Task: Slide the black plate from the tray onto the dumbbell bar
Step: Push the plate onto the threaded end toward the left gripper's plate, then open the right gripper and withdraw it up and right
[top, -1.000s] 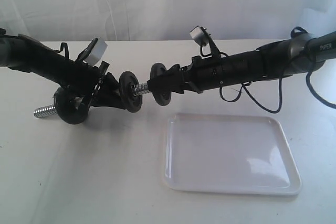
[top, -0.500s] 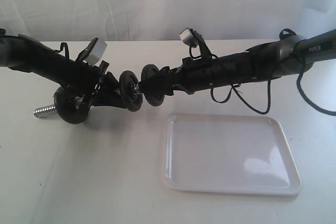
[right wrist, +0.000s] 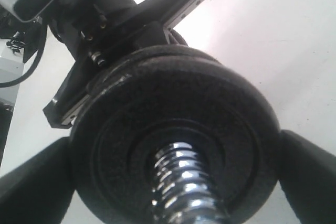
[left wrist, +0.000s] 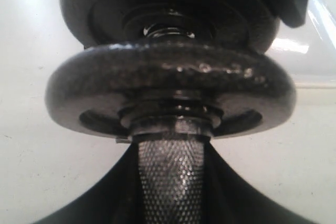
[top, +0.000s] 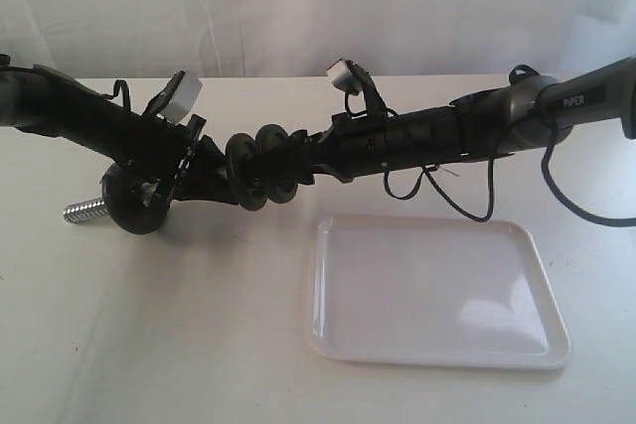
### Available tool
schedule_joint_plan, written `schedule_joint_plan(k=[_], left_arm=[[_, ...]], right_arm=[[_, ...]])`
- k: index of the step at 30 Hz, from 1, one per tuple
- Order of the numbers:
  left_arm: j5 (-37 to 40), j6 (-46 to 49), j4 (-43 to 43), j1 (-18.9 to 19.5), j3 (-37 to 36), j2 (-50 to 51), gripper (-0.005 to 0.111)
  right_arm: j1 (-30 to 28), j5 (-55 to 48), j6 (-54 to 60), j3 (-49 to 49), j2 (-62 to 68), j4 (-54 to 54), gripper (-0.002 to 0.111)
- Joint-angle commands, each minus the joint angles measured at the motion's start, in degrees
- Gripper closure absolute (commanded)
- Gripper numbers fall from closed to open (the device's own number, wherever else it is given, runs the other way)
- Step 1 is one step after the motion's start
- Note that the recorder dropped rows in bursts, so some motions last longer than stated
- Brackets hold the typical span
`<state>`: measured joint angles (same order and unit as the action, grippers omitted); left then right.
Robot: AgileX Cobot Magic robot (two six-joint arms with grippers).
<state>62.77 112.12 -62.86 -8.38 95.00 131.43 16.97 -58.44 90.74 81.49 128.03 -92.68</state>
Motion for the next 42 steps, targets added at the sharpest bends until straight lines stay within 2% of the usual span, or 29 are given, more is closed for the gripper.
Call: schedule_joint_plan(k=[1, 4, 7, 12, 28, 32, 35, 38, 42], left_arm=[[7.2, 8.7, -13.4, -0.7, -0.3, -0.1, 0.107], [7.2, 8.7, -13.4, -0.7, -0.3, -0.1, 0.107], [7.2, 8.7, -13.4, -0.7, -0.3, -0.1, 0.107], [7.2, 8.7, -13.4, -0.7, -0.3, -0.1, 0.107], [7.2, 8.7, -13.0, -0.7, -0.3, -0.1, 0.107], [7.2, 8.7, -12.8, -0.7, -0.3, -0.1, 0.107], [7.2, 8.7, -12.8, -0.7, -0.3, -0.1, 0.107], [7.2, 8.7, -12.8, -0.7, -0.3, -0.1, 0.107], [7.2, 8.7, -12.6, -0.7, -0.3, -0.1, 0.107]], right_arm=[[0.1, -1.6, 0.6, 1.4, -1.2, -6.9, 0.044], [-0.4, -1.8, -1.1, 1.4, -1.3, -6.6, 0.023], [-0.5, -1.6, -1.4, 1.4, -1.3, -6.6, 0.015], [-0.5, -0.3, -2.8, 1.4, -2.0, -6.0, 0.015], [-3.2, 4.7, -10.2, 1.4, -7.3, 6.3, 0.016], [-3.8, 5.6, -13.5, 1.3, -8.7, 12.1, 0.023], [-4.9, 5.8, -16.5, 1.3, -10.5, 16.2, 0.036], [-5.7, 5.8, -20.4, 1.3, -12.5, 21.3, 0.057], [-6.9, 5.9, -26.2, 1.3, -14.7, 28.5, 0.096]])
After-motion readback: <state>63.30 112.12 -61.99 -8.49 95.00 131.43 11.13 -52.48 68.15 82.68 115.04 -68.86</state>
